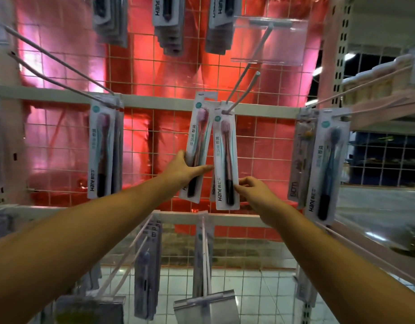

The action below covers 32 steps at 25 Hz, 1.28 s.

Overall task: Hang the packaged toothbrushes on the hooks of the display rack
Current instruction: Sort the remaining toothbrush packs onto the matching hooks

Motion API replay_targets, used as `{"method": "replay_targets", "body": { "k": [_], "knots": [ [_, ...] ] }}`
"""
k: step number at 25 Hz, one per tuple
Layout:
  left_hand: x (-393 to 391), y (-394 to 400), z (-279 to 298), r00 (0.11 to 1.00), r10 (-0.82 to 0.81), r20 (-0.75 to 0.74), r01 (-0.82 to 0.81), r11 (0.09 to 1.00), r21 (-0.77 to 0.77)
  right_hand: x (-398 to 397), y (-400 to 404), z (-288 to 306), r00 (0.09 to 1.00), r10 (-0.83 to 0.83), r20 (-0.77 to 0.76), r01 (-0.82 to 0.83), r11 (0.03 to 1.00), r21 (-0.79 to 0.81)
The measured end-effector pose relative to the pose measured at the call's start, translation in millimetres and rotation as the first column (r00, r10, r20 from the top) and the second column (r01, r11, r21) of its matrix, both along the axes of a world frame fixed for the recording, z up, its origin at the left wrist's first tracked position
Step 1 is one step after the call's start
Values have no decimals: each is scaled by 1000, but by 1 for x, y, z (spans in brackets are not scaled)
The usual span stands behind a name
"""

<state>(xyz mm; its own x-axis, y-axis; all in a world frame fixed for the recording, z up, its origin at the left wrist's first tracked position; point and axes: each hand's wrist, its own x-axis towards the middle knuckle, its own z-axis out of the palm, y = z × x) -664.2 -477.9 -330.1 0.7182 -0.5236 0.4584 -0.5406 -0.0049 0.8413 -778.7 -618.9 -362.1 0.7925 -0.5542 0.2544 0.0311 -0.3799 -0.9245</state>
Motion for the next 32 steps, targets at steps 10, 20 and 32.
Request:
{"method": "replay_targets", "body": {
  "k": [10, 20, 32],
  "knots": [
    [-23, 21, -2, 997, 61, 39, -59, 998, -30, 6, 20, -3, 976, 171, 138, -200, 950, 238],
    [-47, 33, 2, 984, 167, -58, -171, 983, -72, -19, 21, 5, 939, 186, 291, -193, 981, -3],
    [-76, 30, 5, 998, -6, -65, -16, 942, -336, -90, 14, -9, 901, 288, 325, -254, 956, -144]
  ]
}}
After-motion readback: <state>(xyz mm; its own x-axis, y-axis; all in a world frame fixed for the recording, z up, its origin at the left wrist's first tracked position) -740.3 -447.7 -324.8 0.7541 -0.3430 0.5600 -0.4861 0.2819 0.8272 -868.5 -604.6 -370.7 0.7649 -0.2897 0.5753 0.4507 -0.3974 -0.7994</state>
